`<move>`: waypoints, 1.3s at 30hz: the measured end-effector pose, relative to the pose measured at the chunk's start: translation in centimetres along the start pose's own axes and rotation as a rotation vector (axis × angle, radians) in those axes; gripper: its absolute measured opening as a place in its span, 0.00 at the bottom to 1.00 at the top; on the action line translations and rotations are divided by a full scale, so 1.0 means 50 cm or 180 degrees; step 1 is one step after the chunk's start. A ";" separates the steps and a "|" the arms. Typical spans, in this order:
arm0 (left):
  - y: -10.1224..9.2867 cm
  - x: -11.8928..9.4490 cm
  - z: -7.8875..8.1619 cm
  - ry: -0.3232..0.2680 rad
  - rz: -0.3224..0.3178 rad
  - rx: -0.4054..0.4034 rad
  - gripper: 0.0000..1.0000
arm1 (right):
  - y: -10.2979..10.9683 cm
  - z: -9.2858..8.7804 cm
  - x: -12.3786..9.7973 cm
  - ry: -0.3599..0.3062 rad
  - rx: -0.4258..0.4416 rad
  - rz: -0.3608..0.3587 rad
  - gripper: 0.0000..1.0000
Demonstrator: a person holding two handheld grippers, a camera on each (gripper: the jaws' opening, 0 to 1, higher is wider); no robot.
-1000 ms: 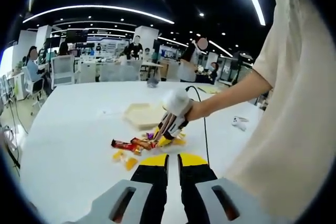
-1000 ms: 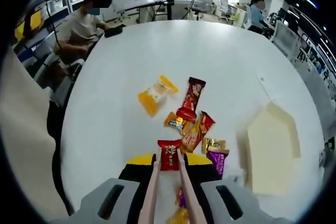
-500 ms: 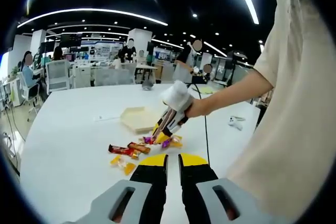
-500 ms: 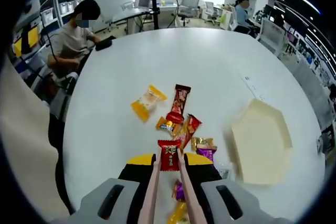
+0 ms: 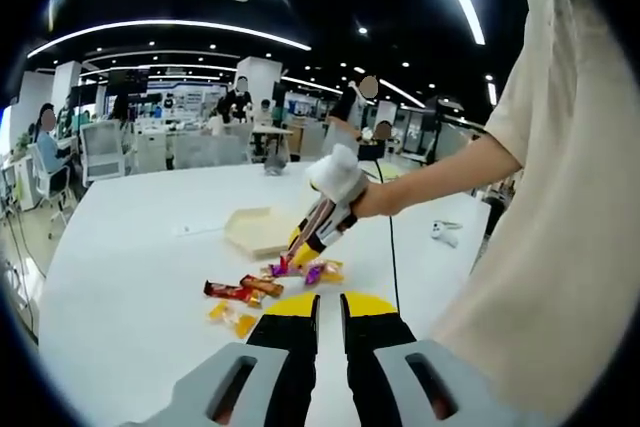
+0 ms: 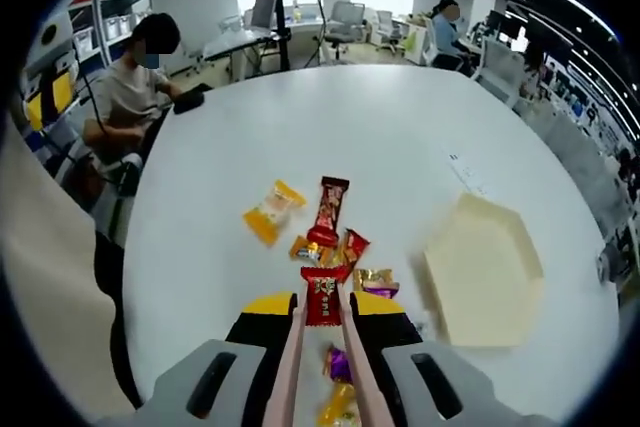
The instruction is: Place the target food into the container with the food tongs after gripping and lifting it, then release it inside without dropping or visibly crushing the food.
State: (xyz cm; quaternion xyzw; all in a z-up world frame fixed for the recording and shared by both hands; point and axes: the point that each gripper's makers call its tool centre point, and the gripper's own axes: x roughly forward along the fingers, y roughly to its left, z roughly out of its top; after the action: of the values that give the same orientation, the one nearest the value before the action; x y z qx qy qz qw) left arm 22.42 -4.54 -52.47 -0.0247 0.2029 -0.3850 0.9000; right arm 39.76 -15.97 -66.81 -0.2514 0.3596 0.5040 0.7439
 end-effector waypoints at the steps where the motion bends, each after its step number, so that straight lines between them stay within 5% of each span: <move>1: 0.000 0.001 0.001 -0.0002 -0.0004 0.0005 0.06 | -0.006 0.005 -0.005 -0.0022 0.0011 -0.0034 0.20; 39: -0.014 -0.005 0.002 -0.0030 0.0049 0.0009 0.07 | -0.126 0.079 -0.076 -0.0367 0.0162 -0.0370 0.20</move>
State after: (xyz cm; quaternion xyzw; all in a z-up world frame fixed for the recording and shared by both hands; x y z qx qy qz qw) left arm 21.83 -4.85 -52.15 -0.0236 0.1983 -0.3782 0.9039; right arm 45.87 -17.53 -61.30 -0.2234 0.3136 0.4643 0.7976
